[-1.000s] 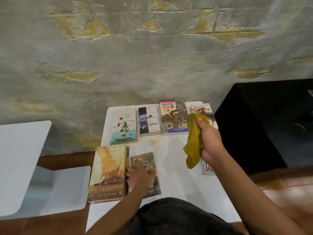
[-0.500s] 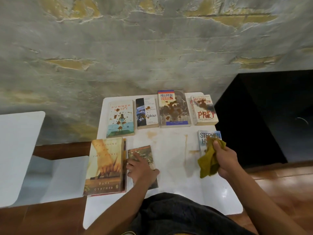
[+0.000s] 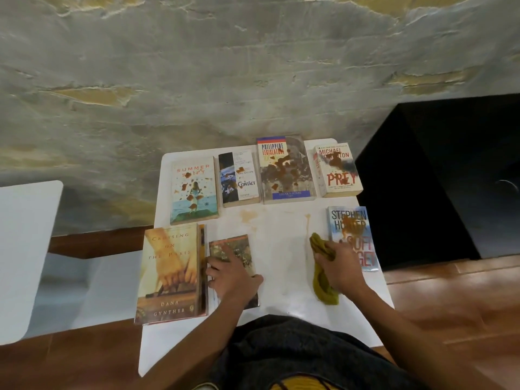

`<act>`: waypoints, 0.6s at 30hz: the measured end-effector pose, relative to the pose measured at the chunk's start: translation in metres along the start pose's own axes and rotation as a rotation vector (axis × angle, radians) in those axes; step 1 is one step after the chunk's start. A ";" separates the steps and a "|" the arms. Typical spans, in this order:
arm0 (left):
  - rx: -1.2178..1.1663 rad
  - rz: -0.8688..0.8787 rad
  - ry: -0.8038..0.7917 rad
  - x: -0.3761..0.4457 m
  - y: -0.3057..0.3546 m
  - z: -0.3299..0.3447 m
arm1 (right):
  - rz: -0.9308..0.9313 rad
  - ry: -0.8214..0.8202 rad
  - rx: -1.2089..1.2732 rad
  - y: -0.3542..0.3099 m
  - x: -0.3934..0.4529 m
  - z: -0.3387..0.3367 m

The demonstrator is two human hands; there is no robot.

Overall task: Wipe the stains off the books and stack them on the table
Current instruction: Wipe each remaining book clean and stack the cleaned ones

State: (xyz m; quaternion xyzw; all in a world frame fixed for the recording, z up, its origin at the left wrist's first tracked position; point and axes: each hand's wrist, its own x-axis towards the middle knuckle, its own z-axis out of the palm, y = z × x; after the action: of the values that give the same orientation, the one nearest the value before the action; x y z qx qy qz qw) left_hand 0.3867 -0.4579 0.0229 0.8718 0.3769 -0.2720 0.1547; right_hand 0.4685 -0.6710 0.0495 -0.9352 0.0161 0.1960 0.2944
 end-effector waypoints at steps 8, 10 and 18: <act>0.025 0.030 -0.074 0.009 -0.002 -0.003 | -0.364 -0.151 -0.274 -0.009 -0.007 0.046; 0.005 0.026 -0.083 0.010 -0.003 -0.004 | -0.456 -0.244 -0.356 -0.009 -0.013 0.059; 0.052 0.015 -0.100 0.013 -0.003 -0.006 | -0.529 -0.353 -0.693 -0.015 -0.015 0.056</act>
State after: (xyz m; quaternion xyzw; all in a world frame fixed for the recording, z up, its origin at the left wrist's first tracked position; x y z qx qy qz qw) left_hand 0.3942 -0.4458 0.0203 0.8635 0.3550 -0.3239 0.1528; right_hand 0.4368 -0.6290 0.0213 -0.9027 -0.3394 0.2644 0.0031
